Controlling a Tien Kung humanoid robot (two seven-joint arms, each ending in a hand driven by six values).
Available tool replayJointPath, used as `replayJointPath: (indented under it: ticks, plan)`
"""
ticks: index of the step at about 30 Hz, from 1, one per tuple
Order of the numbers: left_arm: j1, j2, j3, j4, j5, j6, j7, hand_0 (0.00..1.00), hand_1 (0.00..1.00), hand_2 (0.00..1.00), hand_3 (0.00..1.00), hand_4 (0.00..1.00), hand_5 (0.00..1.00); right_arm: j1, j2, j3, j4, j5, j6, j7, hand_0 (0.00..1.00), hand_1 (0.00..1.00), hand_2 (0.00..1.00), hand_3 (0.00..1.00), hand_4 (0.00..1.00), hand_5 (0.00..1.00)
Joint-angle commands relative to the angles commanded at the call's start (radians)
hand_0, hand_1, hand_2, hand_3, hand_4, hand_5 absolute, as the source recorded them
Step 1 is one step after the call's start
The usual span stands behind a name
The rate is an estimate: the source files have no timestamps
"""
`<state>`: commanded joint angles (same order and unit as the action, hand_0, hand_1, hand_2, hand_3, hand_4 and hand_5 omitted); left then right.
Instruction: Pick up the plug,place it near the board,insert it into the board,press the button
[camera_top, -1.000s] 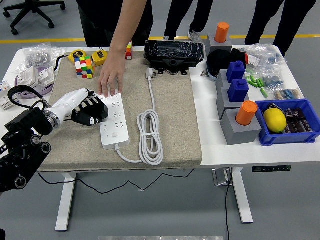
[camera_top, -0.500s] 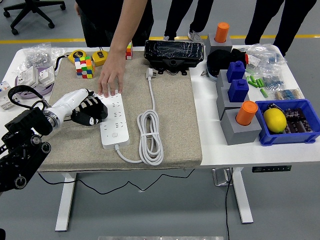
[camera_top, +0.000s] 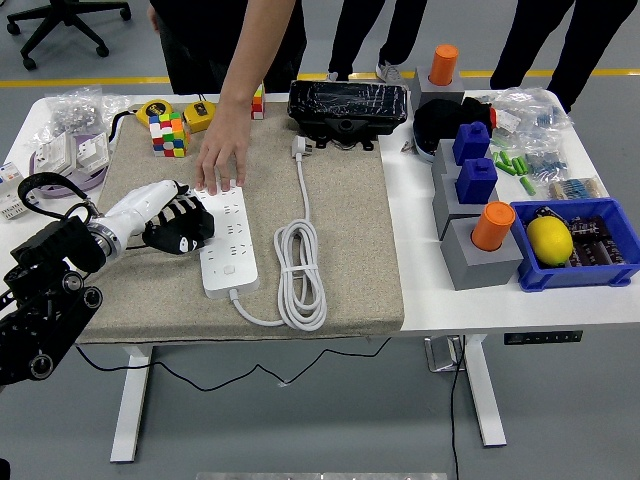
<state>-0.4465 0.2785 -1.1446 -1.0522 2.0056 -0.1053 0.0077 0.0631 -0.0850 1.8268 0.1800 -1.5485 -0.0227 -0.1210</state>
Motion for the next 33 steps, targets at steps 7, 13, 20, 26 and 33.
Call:
replayJointPath:
  ticks: [7,13,20,26,33]
  plan:
    - [0.001,0.003,0.004,0.007,0.000,-0.001,-0.002,0.324,0.528,0.490,0.522,0.784,0.002,-0.001,0.000,-0.002,0.000,0.002,0.000,0.000,0.764,0.710,0.714,0.764,0.998,0.998]
    - [-0.001,0.004,0.004,0.012,0.002,0.002,-0.004,0.325,0.528,0.491,0.522,0.785,0.002,0.000,-0.001,-0.003,0.000,0.004,0.000,0.002,0.765,0.710,0.714,0.764,0.998,0.998]
    - [-0.005,0.006,0.005,0.013,0.006,0.003,-0.005,0.325,0.529,0.489,0.522,0.783,0.002,0.001,-0.001,-0.005,0.000,0.006,0.000,0.003,0.765,0.710,0.714,0.764,0.998,0.998]
    - [-0.008,0.007,0.007,0.015,0.012,0.002,-0.006,0.326,0.529,0.490,0.522,0.781,0.002,0.003,-0.001,-0.004,0.000,0.008,0.000,0.003,0.765,0.710,0.714,0.764,0.998,0.998]
    - [-0.008,0.009,0.010,0.015,0.012,0.002,-0.008,0.326,0.530,0.491,0.521,0.779,0.002,0.002,-0.001,-0.002,0.000,0.007,0.000,0.003,0.765,0.709,0.714,0.764,0.998,0.998]
